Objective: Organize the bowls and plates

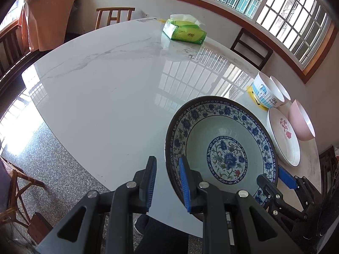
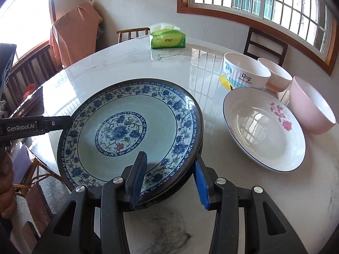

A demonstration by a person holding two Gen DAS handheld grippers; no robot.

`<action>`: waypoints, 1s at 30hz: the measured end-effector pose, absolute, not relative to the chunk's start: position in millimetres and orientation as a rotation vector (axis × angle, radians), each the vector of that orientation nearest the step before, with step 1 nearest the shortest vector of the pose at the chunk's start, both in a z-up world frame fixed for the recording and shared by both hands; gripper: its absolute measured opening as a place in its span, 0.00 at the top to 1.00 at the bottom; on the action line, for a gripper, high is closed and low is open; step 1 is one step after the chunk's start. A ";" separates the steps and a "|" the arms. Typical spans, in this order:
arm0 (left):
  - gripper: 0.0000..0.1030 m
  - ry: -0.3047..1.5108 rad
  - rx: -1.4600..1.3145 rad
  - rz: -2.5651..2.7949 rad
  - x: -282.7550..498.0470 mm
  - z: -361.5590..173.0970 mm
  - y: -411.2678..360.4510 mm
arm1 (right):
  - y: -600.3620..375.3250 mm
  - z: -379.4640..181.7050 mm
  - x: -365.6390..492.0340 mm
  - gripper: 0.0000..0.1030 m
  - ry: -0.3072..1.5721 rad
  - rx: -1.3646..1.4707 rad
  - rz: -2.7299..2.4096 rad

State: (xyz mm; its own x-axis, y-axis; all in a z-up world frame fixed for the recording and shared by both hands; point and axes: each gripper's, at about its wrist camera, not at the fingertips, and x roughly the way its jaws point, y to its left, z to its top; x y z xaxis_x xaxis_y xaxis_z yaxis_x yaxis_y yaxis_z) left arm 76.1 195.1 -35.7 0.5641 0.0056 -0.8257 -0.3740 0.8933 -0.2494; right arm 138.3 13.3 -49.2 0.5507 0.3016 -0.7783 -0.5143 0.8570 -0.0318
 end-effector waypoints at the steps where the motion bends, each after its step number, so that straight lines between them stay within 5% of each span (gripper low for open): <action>1: 0.78 0.952 -0.426 0.231 75.4 -35.4 195.1 | 13.9 -50.1 138.1 0.57 0.858 -0.283 0.483; 9: 0.78 0.947 -0.392 0.200 72.6 -25.9 181.4 | 27.7 -53.2 124.3 0.45 0.756 -0.453 0.427; 22: 0.78 1.009 -0.325 -0.069 120.3 -5.2 93.5 | -149.4 -46.7 135.2 0.48 0.763 0.112 0.266; 30: 0.67 1.096 -0.319 -0.203 190.5 -11.5 45.4 | -215.7 -62.4 163.0 0.52 0.794 0.362 0.249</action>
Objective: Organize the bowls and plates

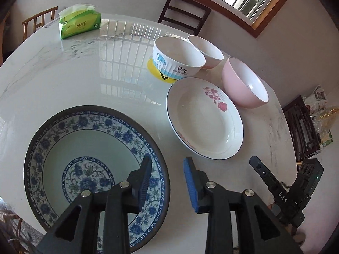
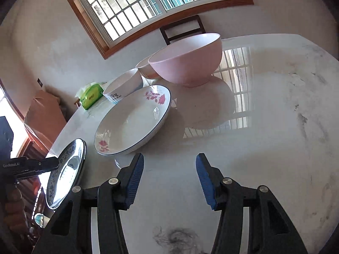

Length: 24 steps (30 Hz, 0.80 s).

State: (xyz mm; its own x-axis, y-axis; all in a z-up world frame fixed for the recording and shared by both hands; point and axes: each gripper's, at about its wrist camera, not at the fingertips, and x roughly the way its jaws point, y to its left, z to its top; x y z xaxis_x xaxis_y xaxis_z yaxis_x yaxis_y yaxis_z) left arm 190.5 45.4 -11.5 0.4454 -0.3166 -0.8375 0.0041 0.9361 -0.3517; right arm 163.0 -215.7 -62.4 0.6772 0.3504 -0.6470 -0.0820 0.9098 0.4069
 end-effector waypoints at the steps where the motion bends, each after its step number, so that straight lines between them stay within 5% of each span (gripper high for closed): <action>1: 0.67 1.107 -0.318 -0.199 199.7 -13.0 43.5 | -217.9 -63.6 167.3 0.53 0.795 0.385 0.267; 18: 0.62 1.206 -0.318 -0.108 289.7 -53.2 36.2 | -214.9 -74.4 259.2 0.63 0.852 0.442 0.334; 23: 0.63 1.210 -0.322 -0.127 293.5 -58.9 30.9 | -202.7 -76.5 271.4 0.78 0.902 0.380 0.326; 24: 0.79 1.209 -0.300 -0.126 294.2 -59.7 26.3 | -200.1 -76.4 272.8 0.82 0.907 0.367 0.333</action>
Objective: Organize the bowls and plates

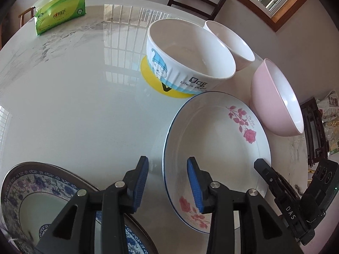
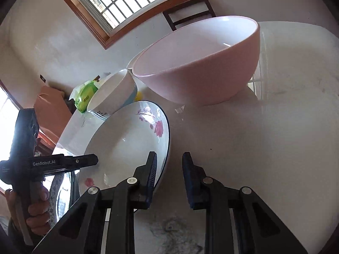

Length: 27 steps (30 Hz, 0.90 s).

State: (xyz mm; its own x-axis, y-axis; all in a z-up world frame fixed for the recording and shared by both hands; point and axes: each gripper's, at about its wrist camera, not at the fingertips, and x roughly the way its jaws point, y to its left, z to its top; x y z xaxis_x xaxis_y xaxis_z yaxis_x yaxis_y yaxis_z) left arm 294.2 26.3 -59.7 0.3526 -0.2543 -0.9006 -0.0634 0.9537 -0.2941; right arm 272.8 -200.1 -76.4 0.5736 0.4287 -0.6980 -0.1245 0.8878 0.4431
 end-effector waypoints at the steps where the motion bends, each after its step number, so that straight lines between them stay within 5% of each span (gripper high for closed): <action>1: 0.83 1.215 -0.286 -0.137 294.4 -61.0 20.7 | -196.6 -76.0 273.6 0.85 0.909 0.349 0.338; 27: 0.83 1.122 -0.226 -0.120 197.8 -42.7 -10.8 | -202.6 -64.0 202.2 0.89 0.860 0.331 0.295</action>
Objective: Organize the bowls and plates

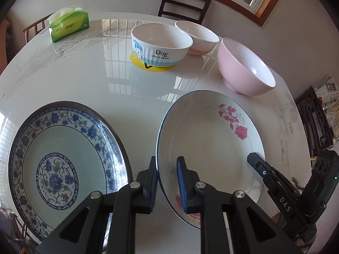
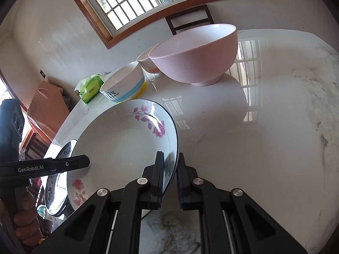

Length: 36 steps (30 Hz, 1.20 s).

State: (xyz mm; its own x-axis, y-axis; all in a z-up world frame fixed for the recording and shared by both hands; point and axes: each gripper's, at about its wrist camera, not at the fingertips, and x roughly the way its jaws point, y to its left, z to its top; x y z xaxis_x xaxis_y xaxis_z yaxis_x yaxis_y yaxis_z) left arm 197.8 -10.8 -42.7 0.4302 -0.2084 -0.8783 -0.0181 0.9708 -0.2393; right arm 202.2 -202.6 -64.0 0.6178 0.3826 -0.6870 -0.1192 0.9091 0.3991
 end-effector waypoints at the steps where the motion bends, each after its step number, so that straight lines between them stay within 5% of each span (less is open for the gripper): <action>1: 0.83 1.123 -0.224 -0.123 194.6 -43.6 -10.7 | -204.5 -63.7 197.7 0.89 0.860 0.339 0.294; 36: 0.83 1.076 -0.217 -0.091 112.3 -20.3 15.8 | -192.3 -52.9 121.8 0.88 0.880 0.385 0.327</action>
